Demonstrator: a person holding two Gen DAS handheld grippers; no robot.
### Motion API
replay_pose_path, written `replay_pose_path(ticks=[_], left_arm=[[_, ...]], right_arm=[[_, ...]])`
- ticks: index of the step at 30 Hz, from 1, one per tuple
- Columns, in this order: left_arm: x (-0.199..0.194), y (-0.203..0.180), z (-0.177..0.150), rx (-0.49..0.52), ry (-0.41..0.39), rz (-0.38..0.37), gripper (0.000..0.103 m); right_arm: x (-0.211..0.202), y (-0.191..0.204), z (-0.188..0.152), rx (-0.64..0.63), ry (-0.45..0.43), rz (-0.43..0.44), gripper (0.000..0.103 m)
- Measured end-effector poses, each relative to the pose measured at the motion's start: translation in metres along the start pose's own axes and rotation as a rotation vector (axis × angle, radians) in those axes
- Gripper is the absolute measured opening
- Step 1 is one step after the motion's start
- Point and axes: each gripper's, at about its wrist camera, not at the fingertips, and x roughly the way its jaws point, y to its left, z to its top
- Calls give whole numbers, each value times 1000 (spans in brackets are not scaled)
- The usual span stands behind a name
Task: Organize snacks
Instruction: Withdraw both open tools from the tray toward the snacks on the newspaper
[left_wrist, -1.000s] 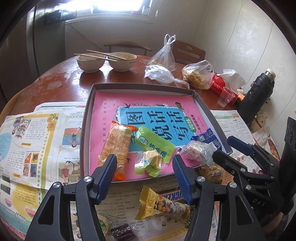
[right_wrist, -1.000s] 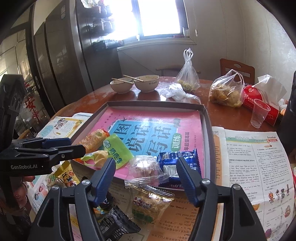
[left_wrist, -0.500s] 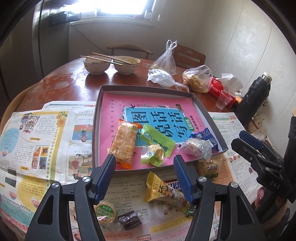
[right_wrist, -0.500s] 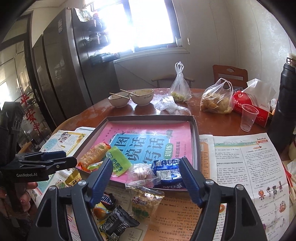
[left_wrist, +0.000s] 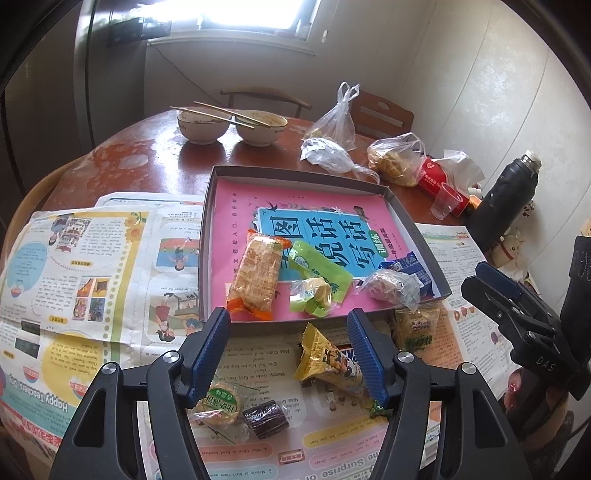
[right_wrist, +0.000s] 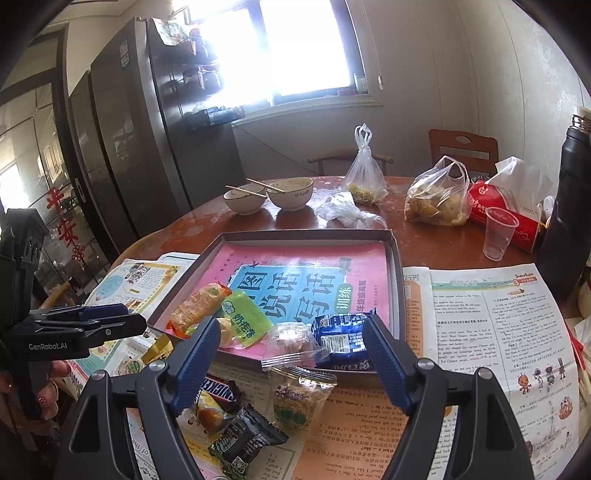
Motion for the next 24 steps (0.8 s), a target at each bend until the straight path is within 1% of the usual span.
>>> replay_pose_path(ticks=[4,7,14,19,24], left_arm=[[6,2,-2,5,25,-14,67],[10,6,-5,5,38,-11,67],[17,14,-10,-14,62,-23,67],[14,12,-13,-8,59,-33,67],[8,13,-19,-3,51,-25,67]], right_arm=[[5,-2,-3,11,26,5,79],[12,0,-7,12,48,1,79],[19,3,-14,7,72,-6,79],[18,0,-17,25,78,-14,79],[15,-2,-20,26,77,-10,79]])
